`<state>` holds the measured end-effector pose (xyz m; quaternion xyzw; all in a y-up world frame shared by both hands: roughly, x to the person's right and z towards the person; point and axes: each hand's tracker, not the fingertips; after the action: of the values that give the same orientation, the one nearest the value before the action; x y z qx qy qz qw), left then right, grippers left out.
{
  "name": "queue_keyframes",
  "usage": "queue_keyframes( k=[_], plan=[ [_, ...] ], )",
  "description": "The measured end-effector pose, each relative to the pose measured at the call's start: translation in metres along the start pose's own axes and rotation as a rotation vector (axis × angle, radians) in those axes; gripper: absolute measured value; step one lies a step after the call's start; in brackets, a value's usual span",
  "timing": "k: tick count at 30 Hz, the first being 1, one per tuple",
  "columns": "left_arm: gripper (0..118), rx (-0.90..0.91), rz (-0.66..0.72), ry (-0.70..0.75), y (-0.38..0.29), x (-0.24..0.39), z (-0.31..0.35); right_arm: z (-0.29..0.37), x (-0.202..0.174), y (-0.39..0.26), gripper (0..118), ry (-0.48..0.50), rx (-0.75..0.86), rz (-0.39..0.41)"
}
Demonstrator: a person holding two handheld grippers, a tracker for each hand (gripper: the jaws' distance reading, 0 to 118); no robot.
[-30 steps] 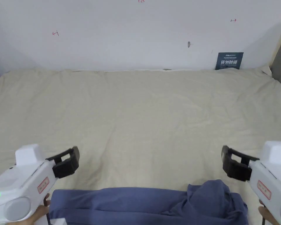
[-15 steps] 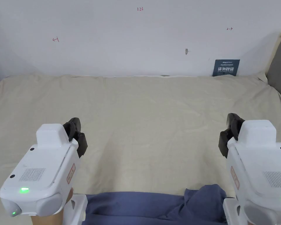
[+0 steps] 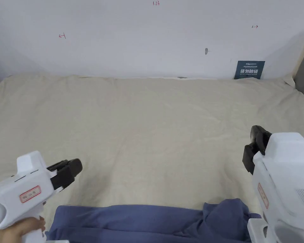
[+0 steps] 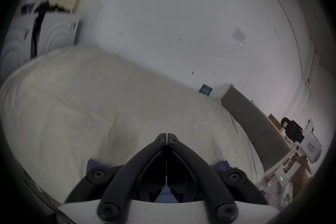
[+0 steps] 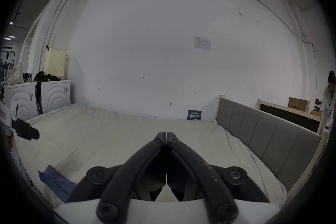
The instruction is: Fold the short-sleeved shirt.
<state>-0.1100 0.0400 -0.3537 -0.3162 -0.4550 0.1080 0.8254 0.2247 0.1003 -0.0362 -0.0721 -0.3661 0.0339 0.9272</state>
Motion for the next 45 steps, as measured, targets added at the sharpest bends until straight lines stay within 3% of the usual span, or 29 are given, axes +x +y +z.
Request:
queue_keyframes(
  k=[6,7,8,10,11,12,15,24,27,30,31,37,41,45],
  plan=[
    [5,-0.180,0.107,0.131,-0.019,-0.076,0.000,-0.009,-0.009,-0.009,1,0.004,-0.036,0.013],
    [17,-0.205,0.140,0.137,-0.023,-0.086,0.000,-0.011,-0.010,-0.010,1,0.006,-0.043,0.015],
    [37,-0.254,0.189,0.111,-0.027,-0.096,-0.003,-0.012,-0.012,-0.012,1,0.005,-0.051,0.016],
    [92,-0.322,0.254,0.111,-0.036,-0.114,-0.009,-0.015,-0.016,-0.016,1,0.007,-0.067,0.019],
    [106,-0.361,0.253,0.106,-0.041,-0.120,-0.014,-0.017,-0.017,-0.017,1,0.010,-0.075,0.020],
    [108,-0.361,0.242,0.129,-0.045,-0.124,-0.017,-0.019,-0.019,-0.019,1,0.011,-0.083,0.021],
    [103,-0.405,0.210,0.159,-0.055,-0.136,-0.032,-0.023,-0.023,-0.023,1,0.008,-0.103,0.030],
    [62,-0.526,0.112,0.203,-0.081,-0.152,-0.077,-0.036,-0.026,-0.033,2,0.009,-0.155,0.039],
    [42,-0.533,0.029,0.220,-0.081,-0.145,-0.079,-0.036,-0.024,-0.034,2,0.009,-0.160,0.034],
    [17,-0.532,0.022,0.202,-0.082,-0.139,-0.078,-0.038,-0.022,-0.034,2,0.010,-0.163,0.028],
    [13,-0.534,0.021,0.200,-0.082,-0.138,-0.078,-0.038,-0.022,-0.034,2,0.010,-0.164,0.025],
    [12,-0.473,-0.082,0.183,-0.064,-0.103,-0.057,-0.035,-0.017,-0.029,2,0.015,-0.152,0.013],
    [11,-0.411,-0.030,0.185,-0.038,-0.103,-0.026,-0.031,-0.012,-0.024,2,0.016,-0.133,0.007],
    [11,-0.386,-0.048,0.324,-0.026,-0.113,0.001,-0.027,-0.005,-0.022,2,0.014,-0.118,-0.002]
  ],
)
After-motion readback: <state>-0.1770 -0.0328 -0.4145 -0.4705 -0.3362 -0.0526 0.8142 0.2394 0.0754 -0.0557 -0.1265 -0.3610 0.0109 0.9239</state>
